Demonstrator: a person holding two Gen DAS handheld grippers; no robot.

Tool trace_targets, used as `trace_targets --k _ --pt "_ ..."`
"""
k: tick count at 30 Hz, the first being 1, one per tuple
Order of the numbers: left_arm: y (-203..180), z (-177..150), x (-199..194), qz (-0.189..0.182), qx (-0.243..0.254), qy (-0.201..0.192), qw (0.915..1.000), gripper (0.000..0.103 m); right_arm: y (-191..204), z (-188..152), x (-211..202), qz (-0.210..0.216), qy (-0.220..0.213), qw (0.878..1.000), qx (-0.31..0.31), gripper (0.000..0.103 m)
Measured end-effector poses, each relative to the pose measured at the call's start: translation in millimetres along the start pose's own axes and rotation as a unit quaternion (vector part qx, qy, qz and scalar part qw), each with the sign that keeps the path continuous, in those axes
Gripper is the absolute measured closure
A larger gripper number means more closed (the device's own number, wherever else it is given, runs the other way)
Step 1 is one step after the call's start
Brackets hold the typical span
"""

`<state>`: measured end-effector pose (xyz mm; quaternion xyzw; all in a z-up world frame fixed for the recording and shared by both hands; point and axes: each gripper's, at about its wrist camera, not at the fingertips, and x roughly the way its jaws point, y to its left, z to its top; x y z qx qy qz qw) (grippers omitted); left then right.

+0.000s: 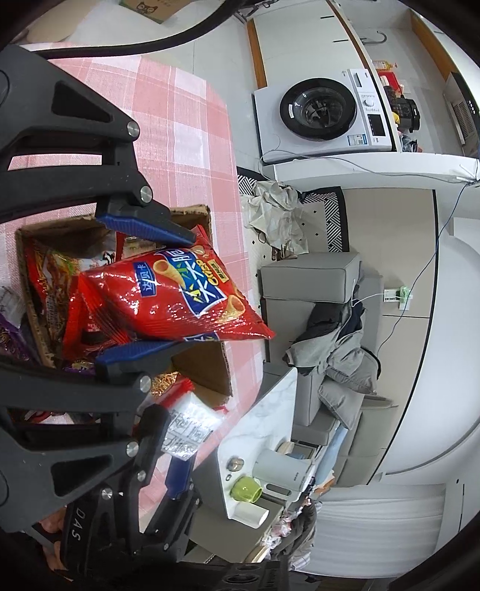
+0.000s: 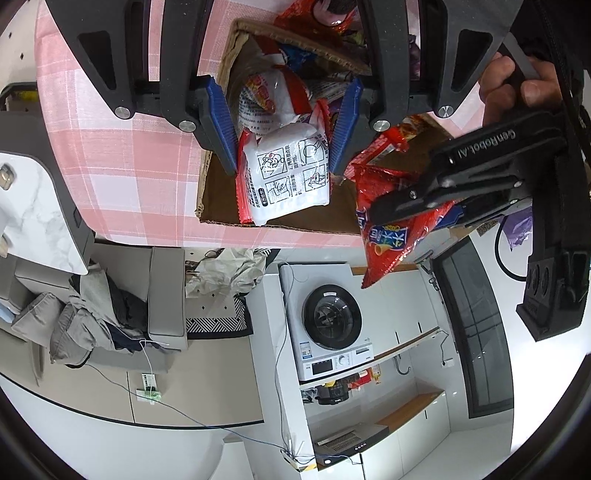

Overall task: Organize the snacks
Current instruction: 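Lower both snacks into the box and open both grippers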

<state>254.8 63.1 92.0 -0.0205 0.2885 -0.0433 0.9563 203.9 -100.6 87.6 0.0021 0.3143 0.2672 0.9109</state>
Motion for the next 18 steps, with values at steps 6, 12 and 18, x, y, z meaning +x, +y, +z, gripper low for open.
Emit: trace_targets --k 6,12,18 --pt "-5.6 -4.7 29.3 -0.002 0.004 0.018 0.9998 0.058 -5.3 1.6 14.8 -0.002 0.008 1.000 0.001 0.053" --pt "-7.4 -9.6 51.1 0.000 0.011 0.031 0.9994 0.058 -10.5 2.5 25.3 -0.005 0.013 1.000 -0.002 0.052" --pt "-12.5 -10.2 52.0 0.000 0.015 0.037 0.9992 0.057 -12.1 2.5 20.1 -0.005 -0.002 1.000 -0.001 0.037"
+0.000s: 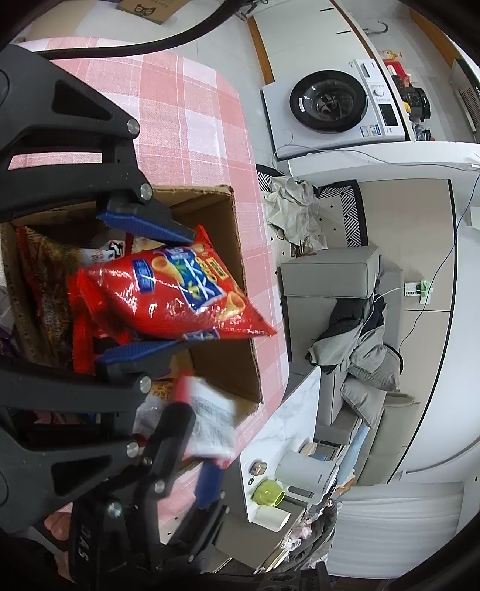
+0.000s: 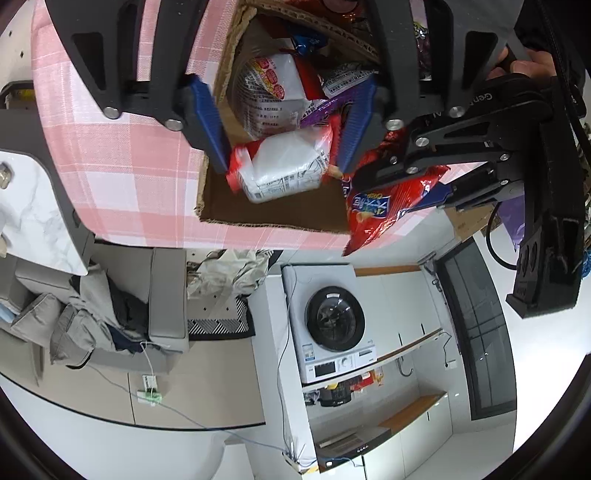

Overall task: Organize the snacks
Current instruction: 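Lower both snacks into the box and open both grippers, then withdraw both open grippers toward the purple bag and Oreo packet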

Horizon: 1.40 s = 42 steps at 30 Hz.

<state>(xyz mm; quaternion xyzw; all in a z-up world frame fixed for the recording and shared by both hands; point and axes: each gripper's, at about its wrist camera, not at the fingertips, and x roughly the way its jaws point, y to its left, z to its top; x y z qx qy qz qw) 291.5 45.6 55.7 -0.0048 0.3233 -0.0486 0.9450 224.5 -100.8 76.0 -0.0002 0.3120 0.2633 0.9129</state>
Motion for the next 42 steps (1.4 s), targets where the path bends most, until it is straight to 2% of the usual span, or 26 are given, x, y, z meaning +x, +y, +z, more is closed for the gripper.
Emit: trace_targets --k 2,3,4,5,6,8,10,11,12,20,26,32,42 --pt "-1.9 -1.1 -1.9 -0.004 0.006 0.007 1.0000 0.052 -0.3 -0.4 -6.8 -0.002 -0.005 1.000 -0.002 0.028" --pt "-2.9 -2.4 -4.0 -0.007 0.008 0.010 0.9999 0.044 -0.4 -1.6 -12.8 -0.008 -0.011 1.000 -0.003 0.025" --pt "-4.0 -4.4 -5.6 -0.010 0.008 0.011 0.9999 0.038 -1.6 -2.2 -17.1 -0.009 -0.015 1.000 -0.004 0.017" --pt "-2.7 -7.4 -12.8 -0.010 0.008 0.009 0.9999 0.027 -2.4 -4.4 -24.6 -0.008 -0.019 1.000 -0.003 0.011" --pt "-3.3 -9.5 -17.0 -0.009 0.008 0.006 0.9999 0.019 -3.2 -5.4 -28.8 -0.009 -0.022 1.000 -0.002 0.009" --pt "-0.1 -16.4 -29.5 -0.010 0.007 -0.001 0.9999 0.017 -6.0 -9.0 -39.8 -0.011 -0.025 1.000 0.001 0.001" --pt "3.0 -24.3 -40.0 -0.015 0.002 0.002 0.9999 0.011 -8.9 -14.2 -49.9 -0.013 -0.028 0.999 0.008 0.000" --pt "4.6 -28.6 -45.4 -0.019 -0.002 0.003 0.9998 0.003 -10.5 -16.6 -53.9 -0.014 -0.028 0.999 0.011 0.000" --pt "5.0 -32.0 -50.4 -0.019 -0.007 0.000 0.9998 0.001 -12.0 -19.8 -57.7 -0.014 -0.026 0.999 0.014 0.000" --pt "9.0 -73.8 -99.0 -0.007 -0.014 -0.011 0.9998 0.001 -11.0 -50.0 -79.8 -0.019 -0.012 0.999 0.037 0.000" --pt "19.1 -100.5 -117.2 0.004 -0.029 0.002 0.9996 0.001 -3.5 -74.0 -84.6 -0.031 0.012 0.998 0.045 0.000" --pt "22.9 -123.3 -125.0 0.014 -0.035 0.011 0.9992 0.001 3.9 -95.8 -84.1 -0.027 0.025 0.998 0.046 0.000" --pt "17.7 -132.9 -112.6 0.013 -0.032 0.039 0.9987 0.001 15.1 -113.5 -57.8 -0.028 0.071 0.996 0.040 0.000"
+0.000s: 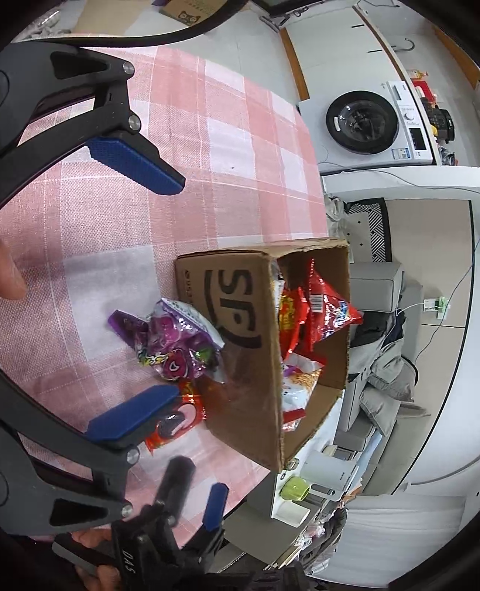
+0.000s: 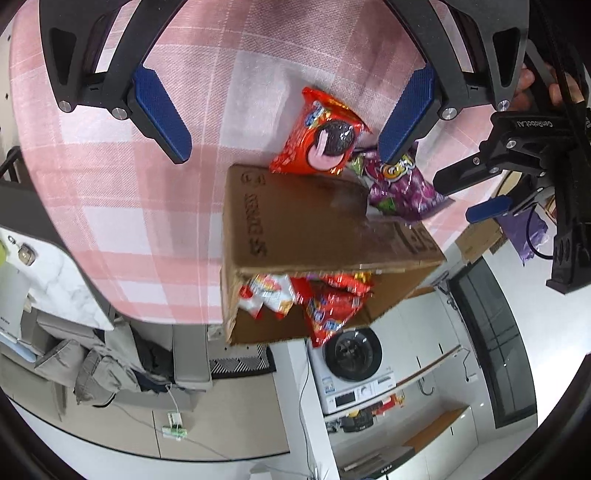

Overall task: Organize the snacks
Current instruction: 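Withdraw both open grippers toward the purple bag and Oreo packet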

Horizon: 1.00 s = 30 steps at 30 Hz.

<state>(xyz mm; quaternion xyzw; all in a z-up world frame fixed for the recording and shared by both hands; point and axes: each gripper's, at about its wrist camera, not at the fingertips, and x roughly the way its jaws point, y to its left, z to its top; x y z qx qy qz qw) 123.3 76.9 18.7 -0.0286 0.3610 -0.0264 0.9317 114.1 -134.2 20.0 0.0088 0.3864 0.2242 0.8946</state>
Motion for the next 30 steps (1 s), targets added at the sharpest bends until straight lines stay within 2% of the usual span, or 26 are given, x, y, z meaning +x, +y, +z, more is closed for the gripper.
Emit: trace_targets --k 5,9,13,16,21,30 --pt "3.7 -0.6 8.2 -0.001 -0.011 0.006 0.9999 0.001 10.4 -8.6 19.9 -0.016 0.035 0.999 -0.004 0.000" --pt "5.3 -2.3 13.4 0.002 -0.015 0.008 0.9999 0.001 20.4 -16.5 34.2 -0.013 0.062 0.998 -0.016 0.000" --pt "7.3 -3.6 17.0 -0.001 -0.020 0.011 0.9997 0.001 29.5 -20.7 42.6 -0.010 0.068 0.997 -0.026 0.000" --pt "8.6 -4.0 19.7 0.002 -0.021 0.012 0.9997 0.001 33.3 -22.1 49.0 -0.024 0.077 0.996 -0.032 0.000" --pt "12.6 -6.0 22.2 0.002 -0.031 0.015 0.9994 0.001 26.3 -20.3 49.4 -0.043 0.073 0.996 -0.018 0.000" --pt "11.9 -8.0 27.3 0.000 -0.030 0.020 0.9994 0.001 19.2 -17.2 51.5 -0.045 0.075 0.996 -0.015 0.000"
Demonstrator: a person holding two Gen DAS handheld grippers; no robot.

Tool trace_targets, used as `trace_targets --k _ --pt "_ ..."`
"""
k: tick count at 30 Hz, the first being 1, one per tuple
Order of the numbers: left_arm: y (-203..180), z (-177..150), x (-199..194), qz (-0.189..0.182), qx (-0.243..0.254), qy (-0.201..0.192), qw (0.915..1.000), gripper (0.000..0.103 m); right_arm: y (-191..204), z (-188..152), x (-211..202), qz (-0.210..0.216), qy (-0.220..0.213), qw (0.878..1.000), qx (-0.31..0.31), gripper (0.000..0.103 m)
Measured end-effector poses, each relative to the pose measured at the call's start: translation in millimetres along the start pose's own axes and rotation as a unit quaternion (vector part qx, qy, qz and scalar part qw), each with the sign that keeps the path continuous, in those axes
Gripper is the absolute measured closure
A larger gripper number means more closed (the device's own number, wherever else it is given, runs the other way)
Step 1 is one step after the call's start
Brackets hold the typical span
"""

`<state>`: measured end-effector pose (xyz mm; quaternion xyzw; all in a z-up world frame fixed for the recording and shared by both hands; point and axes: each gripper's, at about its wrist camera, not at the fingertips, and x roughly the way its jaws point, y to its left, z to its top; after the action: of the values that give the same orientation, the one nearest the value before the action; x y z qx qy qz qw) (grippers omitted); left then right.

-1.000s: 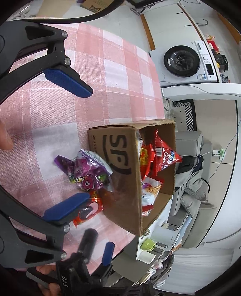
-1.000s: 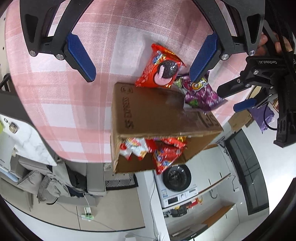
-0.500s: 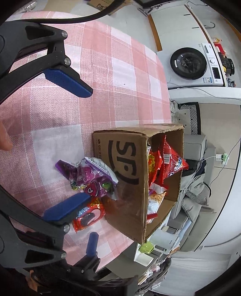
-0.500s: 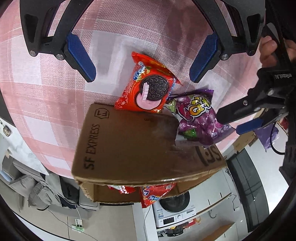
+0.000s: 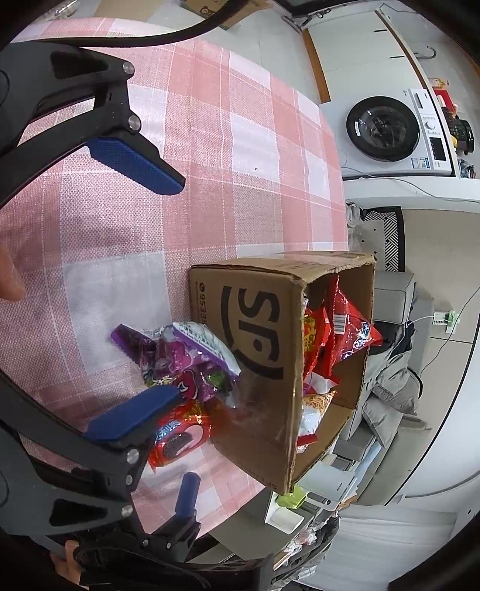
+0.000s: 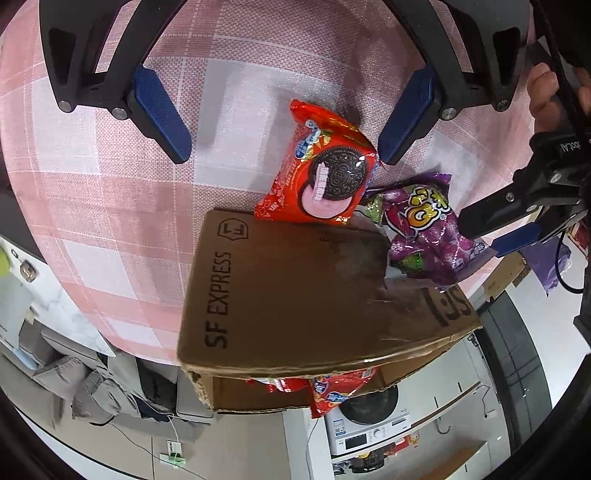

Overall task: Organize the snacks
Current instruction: 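Withdraw both open grippers toward the purple bag and Oreo packet, then grasp the red Oreo packet with the right gripper while the left grasps the purple candy bag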

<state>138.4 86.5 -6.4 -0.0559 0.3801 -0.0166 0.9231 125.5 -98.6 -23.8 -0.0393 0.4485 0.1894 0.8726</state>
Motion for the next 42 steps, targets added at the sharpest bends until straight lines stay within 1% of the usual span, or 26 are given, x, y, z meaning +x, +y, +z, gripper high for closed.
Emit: trace_targets --k 3,6,10,12,13,14,16,18,20,22,27,30,33,36,37,39,40,42 --pt "-2.0 -1.2 1.6 -0.001 0.003 0.002 1.0000 0.001 6.3 1.1 0.4 0.006 -0.002 1.000 -0.011 0.000" --pt "-3.1 -1.2 3.2 0.001 0.004 0.004 1.0000 0.001 10.2 4.7 2.1 0.008 -0.006 1.000 -0.018 0.005" --pt "-3.2 -1.7 4.1 0.001 0.004 0.004 1.0000 0.001 14.0 7.6 5.7 0.013 0.003 1.000 -0.028 0.023" --pt "-2.8 -2.4 3.9 0.000 0.003 0.006 1.0000 0.001 14.7 7.4 6.8 0.022 0.006 0.999 -0.029 0.028" --pt "-2.7 -2.6 4.6 0.000 0.003 0.007 1.0000 0.001 16.2 6.7 6.7 0.021 0.006 0.999 -0.033 0.032" --pt "-2.6 -2.8 5.4 0.000 0.003 0.009 1.0000 0.001 17.5 6.7 6.4 0.020 0.004 0.999 -0.038 0.040" --pt "-2.7 -3.6 6.4 -0.001 0.002 0.011 0.9999 0.001 19.8 5.6 4.9 0.026 0.002 0.999 -0.042 0.047" --pt "-3.0 -4.0 7.3 -0.003 0.003 0.012 0.9999 0.001 22.6 3.1 3.7 0.024 0.001 0.999 -0.046 0.048" --pt "-3.1 -3.8 8.4 -0.003 0.004 0.012 0.9999 0.001 25.7 1.4 2.7 0.025 0.000 0.998 -0.049 0.053" --pt "-3.1 -3.9 9.2 -0.004 0.004 0.013 0.9999 0.001 25.6 0.7 0.4 0.036 0.000 0.998 -0.047 0.056" --pt "-2.5 -5.1 11.8 -0.006 0.003 0.015 0.9999 0.001 24.2 -0.5 -7.1 0.047 -0.010 0.998 -0.052 0.058" --pt "-2.8 -5.2 11.6 -0.011 0.001 0.015 0.9998 0.001 23.7 -7.1 -16.8 0.052 -0.015 0.997 -0.051 0.058" --pt "-3.5 -4.7 13.3 -0.023 -0.008 0.018 0.9995 0.001 20.3 -15.9 -26.3 0.050 -0.020 0.997 -0.047 0.058" --pt "-5.5 -3.7 18.1 -0.034 -0.018 0.025 0.9989 0.002 13.0 -17.3 -30.9 0.044 -0.021 0.998 -0.039 0.058" --pt "-6.8 -3.9 19.6 -0.039 -0.017 0.027 0.9988 0.004 9.2 -16.4 -30.8 0.043 -0.022 0.998 -0.037 0.058" --pt "-11.7 -4.4 23.1 -0.043 -0.009 0.034 0.9984 0.014 5.2 -17.6 -32.8 0.040 -0.023 0.998 -0.033 0.058" --pt "-14.2 -3.9 26.0 -0.046 -0.005 0.039 0.9982 0.017 2.6 -17.4 -33.6 0.039 -0.024 0.998 -0.031 0.058" --pt "-17.0 -4.8 30.5 -0.053 -0.003 0.045 0.9976 0.026 0.2 -17.4 -35.0 0.038 -0.025 0.999 -0.030 0.058"
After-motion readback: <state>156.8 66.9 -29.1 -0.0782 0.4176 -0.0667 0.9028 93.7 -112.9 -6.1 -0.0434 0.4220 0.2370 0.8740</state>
